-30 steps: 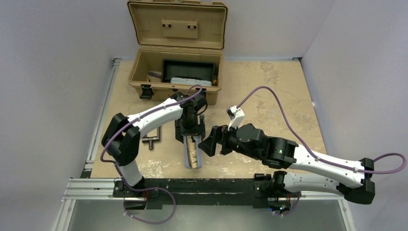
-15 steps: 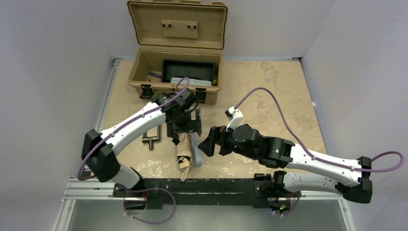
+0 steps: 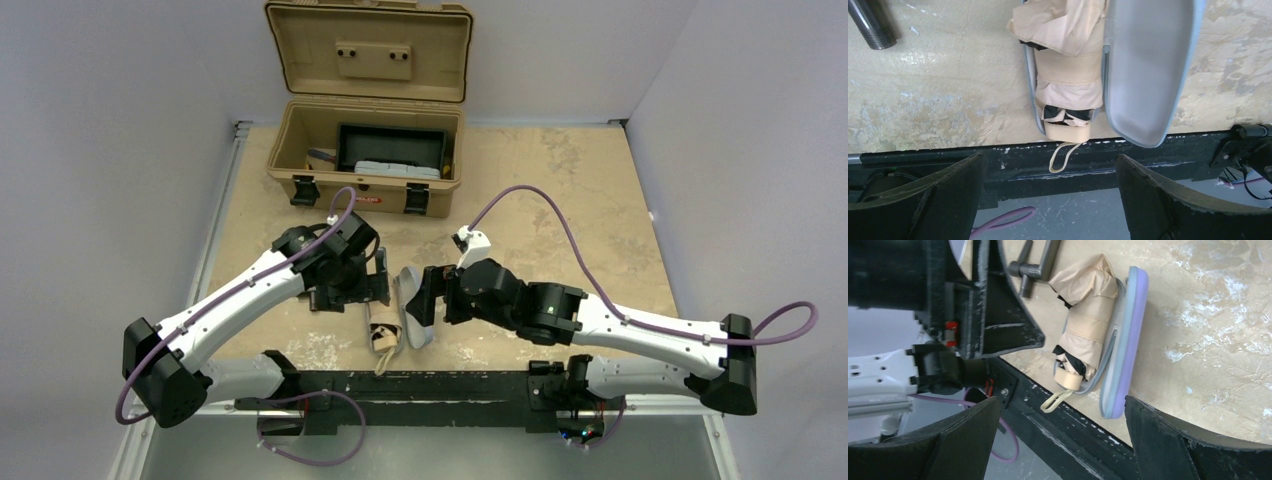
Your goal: Open the umbrella
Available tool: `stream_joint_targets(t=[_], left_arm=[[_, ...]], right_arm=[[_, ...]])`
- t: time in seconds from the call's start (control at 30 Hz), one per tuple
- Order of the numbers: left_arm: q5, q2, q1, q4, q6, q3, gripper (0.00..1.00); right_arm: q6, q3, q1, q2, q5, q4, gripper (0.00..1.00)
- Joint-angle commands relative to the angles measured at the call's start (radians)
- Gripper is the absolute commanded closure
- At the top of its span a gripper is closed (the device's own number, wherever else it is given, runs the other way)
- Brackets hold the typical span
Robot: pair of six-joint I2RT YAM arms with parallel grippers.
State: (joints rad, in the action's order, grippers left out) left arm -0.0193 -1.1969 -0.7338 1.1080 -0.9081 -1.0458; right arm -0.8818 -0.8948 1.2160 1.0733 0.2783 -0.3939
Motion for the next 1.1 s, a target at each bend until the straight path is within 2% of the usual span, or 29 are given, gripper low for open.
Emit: stream_joint_targets(t=[0.0, 0.47, 0.57, 0.67, 0.83, 1.07], left_arm=[[-0.008, 0.028, 0.002, -0.048, -0.04, 0.036, 0.05], [-0.019, 0.145, 0.002, -0.039, -0.059, 0.118, 0.07], [-0.011, 0.153, 0.002, -0.055, -0.063, 0.134, 0.09], [-0.003, 0.15, 0.001, -0.069, -0.064, 0.14, 0.09], [0.005, 0.141, 0.002, -0.091, -0.062, 0.14, 0.1], [0.015, 0.108, 0.001, -0.132, -0.064, 0.151, 0.13]], right_arm=[[0.008, 0.002, -0.008, 0.064, 0.028, 0.06, 0.07], [0.103, 0.047, -0.042, 0.315, 0.012, 0.185, 0.14], [0.118, 0.051, -0.045, 0.353, 0.004, 0.21, 0.2], [0.133, 0.052, -0.048, 0.387, -0.004, 0.233, 0.34], [0.153, 0.059, -0.052, 0.423, -0.015, 0.254, 0.51], [0.169, 0.047, -0.063, 0.409, -0.027, 0.243, 0.96]])
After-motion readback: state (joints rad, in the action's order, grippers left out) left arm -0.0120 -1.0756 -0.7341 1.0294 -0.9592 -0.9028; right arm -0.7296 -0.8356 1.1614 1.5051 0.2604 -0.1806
